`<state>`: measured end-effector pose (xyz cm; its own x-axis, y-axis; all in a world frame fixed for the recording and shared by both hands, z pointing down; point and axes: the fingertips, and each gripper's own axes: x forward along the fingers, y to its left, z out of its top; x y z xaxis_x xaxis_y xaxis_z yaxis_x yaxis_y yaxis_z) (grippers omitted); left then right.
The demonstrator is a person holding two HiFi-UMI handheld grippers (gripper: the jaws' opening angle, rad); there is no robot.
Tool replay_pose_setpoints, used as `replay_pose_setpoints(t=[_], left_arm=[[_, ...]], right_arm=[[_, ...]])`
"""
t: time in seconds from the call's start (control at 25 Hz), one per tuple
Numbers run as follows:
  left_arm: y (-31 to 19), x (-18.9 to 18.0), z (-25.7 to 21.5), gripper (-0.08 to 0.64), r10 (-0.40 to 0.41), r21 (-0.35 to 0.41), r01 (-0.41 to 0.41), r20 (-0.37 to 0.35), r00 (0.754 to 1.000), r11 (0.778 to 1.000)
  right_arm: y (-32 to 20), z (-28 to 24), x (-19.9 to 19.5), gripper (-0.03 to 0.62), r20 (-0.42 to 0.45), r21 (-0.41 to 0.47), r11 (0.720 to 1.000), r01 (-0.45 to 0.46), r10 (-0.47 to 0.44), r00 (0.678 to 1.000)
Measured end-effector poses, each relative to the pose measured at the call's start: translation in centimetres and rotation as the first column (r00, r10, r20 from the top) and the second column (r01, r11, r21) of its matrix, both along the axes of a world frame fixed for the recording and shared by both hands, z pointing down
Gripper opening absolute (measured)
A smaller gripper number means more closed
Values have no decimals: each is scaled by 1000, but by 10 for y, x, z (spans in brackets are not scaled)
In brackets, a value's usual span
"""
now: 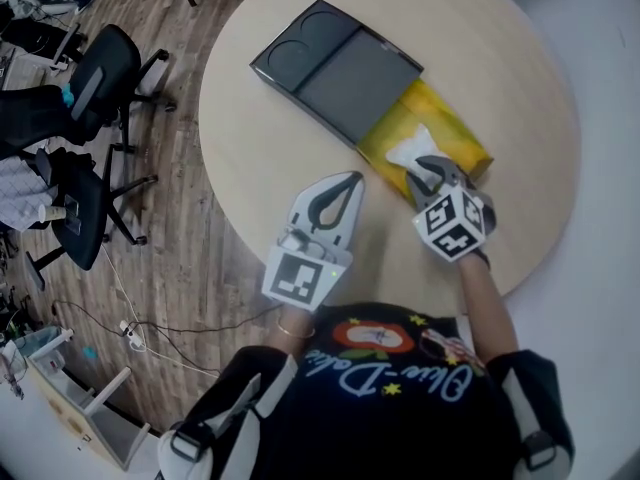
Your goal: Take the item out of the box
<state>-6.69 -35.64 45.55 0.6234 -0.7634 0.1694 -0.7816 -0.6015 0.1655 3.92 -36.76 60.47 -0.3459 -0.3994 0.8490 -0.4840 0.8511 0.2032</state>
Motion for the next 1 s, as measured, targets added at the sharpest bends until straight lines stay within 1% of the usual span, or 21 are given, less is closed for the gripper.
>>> replay_pose_setpoints(t=[0.24, 0.36, 0.48, 0.72, 1.0], left_arm=[[-1, 1, -1, -14, 3, 8, -3, 6, 1000, 1000], [0, -1, -2, -14, -3, 4, 3, 5, 1000, 1000], [2, -1, -4, -14, -5, 0, 5, 4, 1000, 1000], [6, 2, -12, -14, -7, 9, 6, 26, 1000, 1000], [14, 11, -28, -14, 6, 37, -7, 44, 999, 999]], right_arm=[[-5, 0, 4, 74, -2, 20, 1000, -24, 24, 1000], [-4, -2, 3, 23, 23, 5, 999, -48, 48, 999], [-5, -6, 4, 11, 42, 13, 998, -65, 65, 997], [-5, -30, 1, 6, 133, 37, 993, -110, 104, 986], [5, -62, 4, 6, 234, 72, 983, -172, 151, 960]])
